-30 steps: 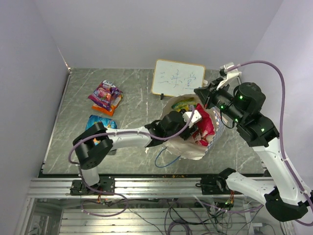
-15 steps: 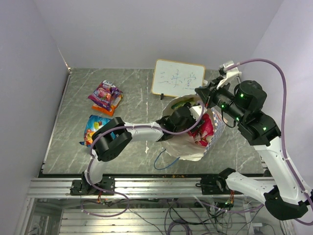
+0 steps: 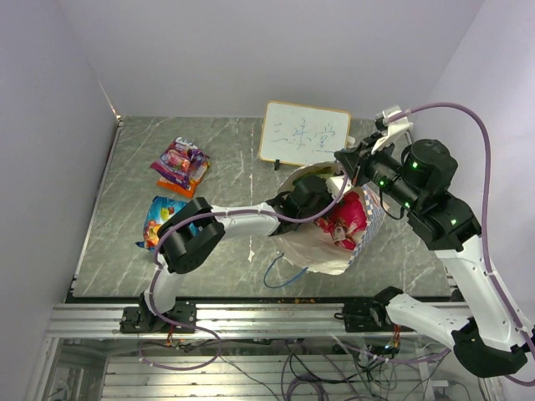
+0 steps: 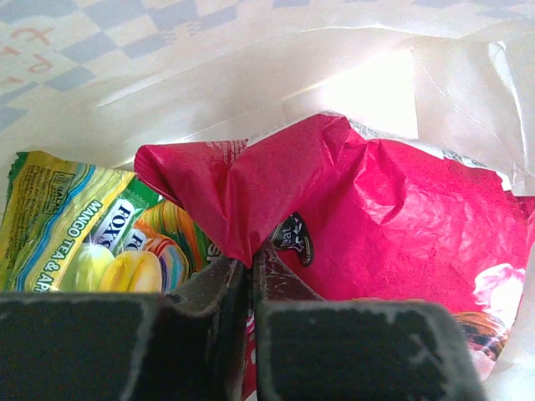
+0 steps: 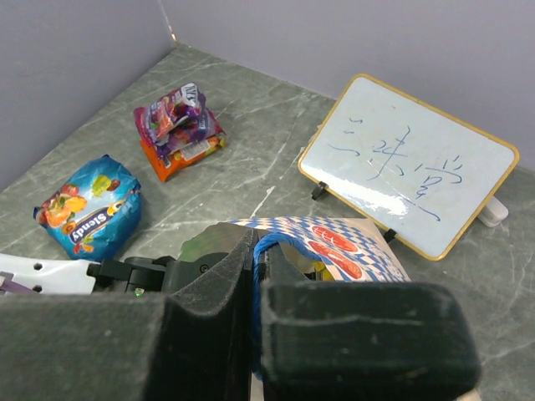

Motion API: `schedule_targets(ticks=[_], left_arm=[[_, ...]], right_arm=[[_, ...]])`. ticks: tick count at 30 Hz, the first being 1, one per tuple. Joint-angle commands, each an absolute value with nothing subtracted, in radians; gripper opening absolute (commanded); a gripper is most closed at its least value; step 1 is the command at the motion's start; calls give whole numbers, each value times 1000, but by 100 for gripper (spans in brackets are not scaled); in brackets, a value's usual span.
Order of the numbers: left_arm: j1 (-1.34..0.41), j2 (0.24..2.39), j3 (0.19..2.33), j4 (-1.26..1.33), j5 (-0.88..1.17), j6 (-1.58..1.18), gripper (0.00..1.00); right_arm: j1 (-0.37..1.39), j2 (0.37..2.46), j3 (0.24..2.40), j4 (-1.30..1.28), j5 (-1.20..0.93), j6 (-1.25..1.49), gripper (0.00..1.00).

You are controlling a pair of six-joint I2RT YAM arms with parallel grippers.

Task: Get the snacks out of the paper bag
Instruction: Take out the snack from the paper bag.

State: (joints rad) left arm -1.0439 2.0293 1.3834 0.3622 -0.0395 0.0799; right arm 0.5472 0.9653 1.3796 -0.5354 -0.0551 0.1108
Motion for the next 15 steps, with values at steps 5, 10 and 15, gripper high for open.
schedule_targets(ticks=[5, 10, 15], left_arm=[[-1039, 1963, 1414, 309, -26, 38, 7], [-1039, 1857, 1408, 180, -40, 11, 7], [-1040, 1747, 1432, 31, -77, -13, 7]], right_arm=[[548, 945, 1386, -485, -39, 71, 0], [548, 932, 1373, -473, -12, 60, 0], [548, 914, 1357, -472, 49, 48, 0]])
